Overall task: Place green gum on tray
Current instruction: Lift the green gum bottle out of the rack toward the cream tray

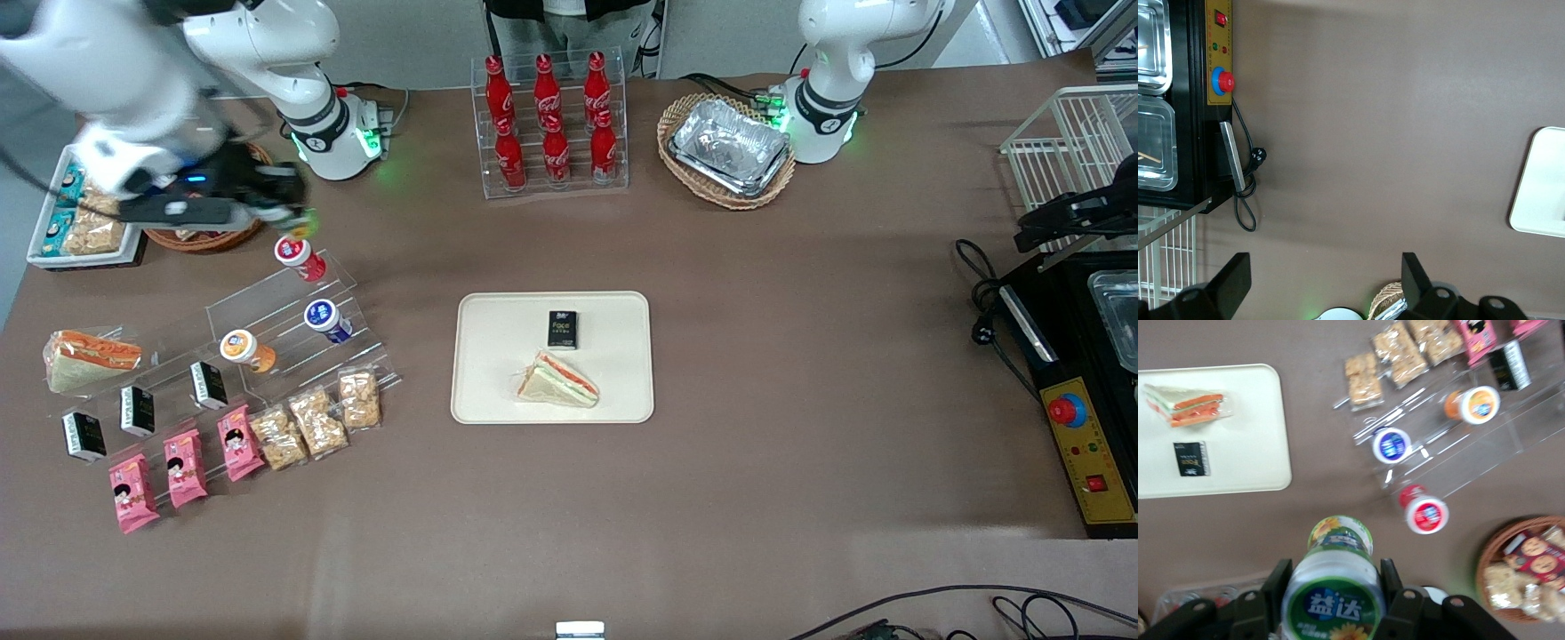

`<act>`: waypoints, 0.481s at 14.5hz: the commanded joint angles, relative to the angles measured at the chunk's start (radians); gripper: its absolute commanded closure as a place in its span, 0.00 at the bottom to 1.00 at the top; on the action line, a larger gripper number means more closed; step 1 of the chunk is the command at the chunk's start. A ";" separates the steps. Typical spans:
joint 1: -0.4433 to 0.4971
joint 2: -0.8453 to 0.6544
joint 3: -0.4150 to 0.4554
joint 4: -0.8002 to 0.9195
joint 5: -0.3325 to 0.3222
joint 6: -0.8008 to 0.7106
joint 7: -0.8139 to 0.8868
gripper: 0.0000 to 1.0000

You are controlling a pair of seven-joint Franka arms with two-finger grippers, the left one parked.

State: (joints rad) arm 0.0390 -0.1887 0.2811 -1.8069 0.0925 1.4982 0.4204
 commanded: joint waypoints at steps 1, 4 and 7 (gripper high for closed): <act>-0.008 0.098 0.133 -0.012 0.021 0.124 0.197 0.87; -0.004 0.147 0.210 -0.109 0.015 0.311 0.294 0.87; 0.024 0.222 0.221 -0.210 0.004 0.532 0.333 0.87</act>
State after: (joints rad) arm 0.0487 -0.0238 0.4948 -1.9391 0.0962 1.8632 0.7151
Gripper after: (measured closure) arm 0.410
